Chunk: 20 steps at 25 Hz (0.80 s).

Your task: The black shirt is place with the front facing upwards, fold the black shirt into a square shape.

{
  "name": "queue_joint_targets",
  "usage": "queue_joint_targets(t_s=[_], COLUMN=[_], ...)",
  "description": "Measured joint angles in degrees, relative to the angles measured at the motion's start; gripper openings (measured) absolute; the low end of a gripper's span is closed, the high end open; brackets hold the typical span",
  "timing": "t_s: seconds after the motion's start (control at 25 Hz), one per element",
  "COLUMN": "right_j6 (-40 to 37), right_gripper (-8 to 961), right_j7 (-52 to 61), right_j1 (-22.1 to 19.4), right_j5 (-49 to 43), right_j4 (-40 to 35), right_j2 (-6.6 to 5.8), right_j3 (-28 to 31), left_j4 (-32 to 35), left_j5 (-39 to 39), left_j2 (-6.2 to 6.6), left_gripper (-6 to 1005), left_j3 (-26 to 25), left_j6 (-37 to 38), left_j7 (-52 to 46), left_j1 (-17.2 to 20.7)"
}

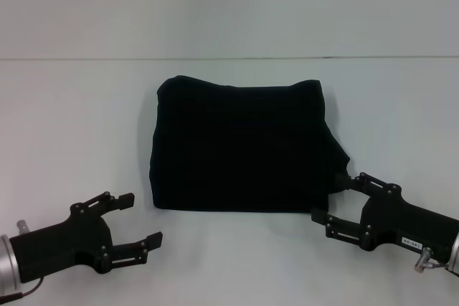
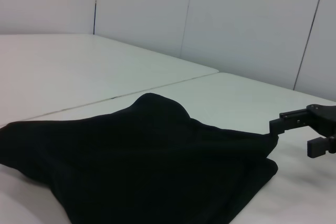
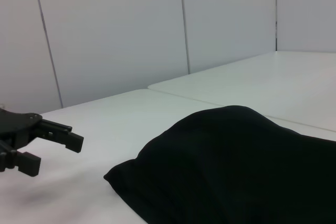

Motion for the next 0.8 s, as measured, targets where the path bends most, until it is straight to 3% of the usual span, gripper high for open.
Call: queue_joint_targets(t_s=[0.8], right_j6=[-0.19], right_gripper=[865], right_j7=[0.21], right_j1=[0.0], right_j5=[0.19], right_j4=[0.0], right_j2=[0.0], right_j3=[0.0], left_j4=[-0.02], left_j5=[0.02], left_j2=[-0.23], left_gripper=[937], left_j3=[0.06], left_j6=[0.12], left_j7=[-0.16], left_j1=[-0.17])
